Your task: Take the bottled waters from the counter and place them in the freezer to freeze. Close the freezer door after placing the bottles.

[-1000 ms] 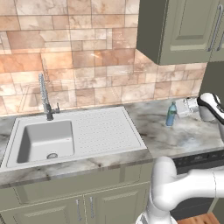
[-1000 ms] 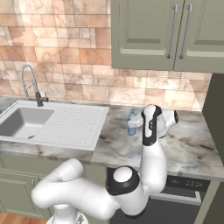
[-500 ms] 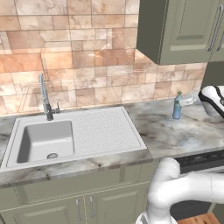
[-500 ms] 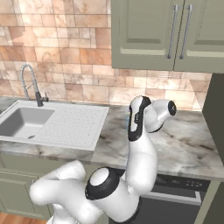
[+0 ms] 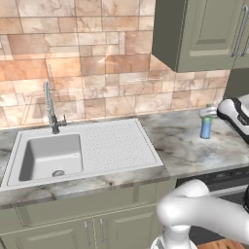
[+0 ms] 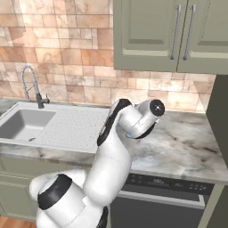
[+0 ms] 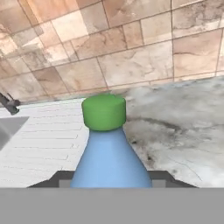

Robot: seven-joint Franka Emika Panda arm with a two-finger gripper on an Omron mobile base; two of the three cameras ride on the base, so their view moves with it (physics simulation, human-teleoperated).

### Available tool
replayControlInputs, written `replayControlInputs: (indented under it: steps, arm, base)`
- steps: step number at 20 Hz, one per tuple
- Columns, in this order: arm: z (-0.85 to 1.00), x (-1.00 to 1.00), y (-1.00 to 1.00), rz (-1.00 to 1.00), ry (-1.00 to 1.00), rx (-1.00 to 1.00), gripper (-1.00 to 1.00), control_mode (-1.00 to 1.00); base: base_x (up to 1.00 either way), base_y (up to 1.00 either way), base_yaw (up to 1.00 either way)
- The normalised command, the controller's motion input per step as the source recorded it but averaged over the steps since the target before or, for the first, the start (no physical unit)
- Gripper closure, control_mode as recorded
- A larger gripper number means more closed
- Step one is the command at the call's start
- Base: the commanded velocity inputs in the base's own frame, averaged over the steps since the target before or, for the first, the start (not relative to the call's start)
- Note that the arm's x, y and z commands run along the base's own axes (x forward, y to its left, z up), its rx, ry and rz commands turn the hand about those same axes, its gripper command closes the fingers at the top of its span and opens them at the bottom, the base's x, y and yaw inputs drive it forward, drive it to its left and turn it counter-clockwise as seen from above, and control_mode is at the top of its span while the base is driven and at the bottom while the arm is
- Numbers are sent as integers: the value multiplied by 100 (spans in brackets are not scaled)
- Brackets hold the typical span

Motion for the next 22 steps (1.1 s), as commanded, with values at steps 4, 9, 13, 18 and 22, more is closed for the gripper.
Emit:
replayControlInputs:
  steps: [4, 9, 13, 18, 22]
  arm:
    - [34, -63, 16, -42, 22, 0, 100, -100]
    - [42, -70, 26, -42, 11, 0, 100, -100]
    - [45, -49, 42, -34, 12, -4, 100, -100]
    - [42, -37, 52, -10, 0, -24, 100, -100]
    - [33, -27, 41, -1, 0, -27, 100, -100]
  base:
    - [0, 0, 0]
    - [0, 0, 0]
    - [0, 0, 0]
    - [0, 0, 0]
    - [0, 0, 0]
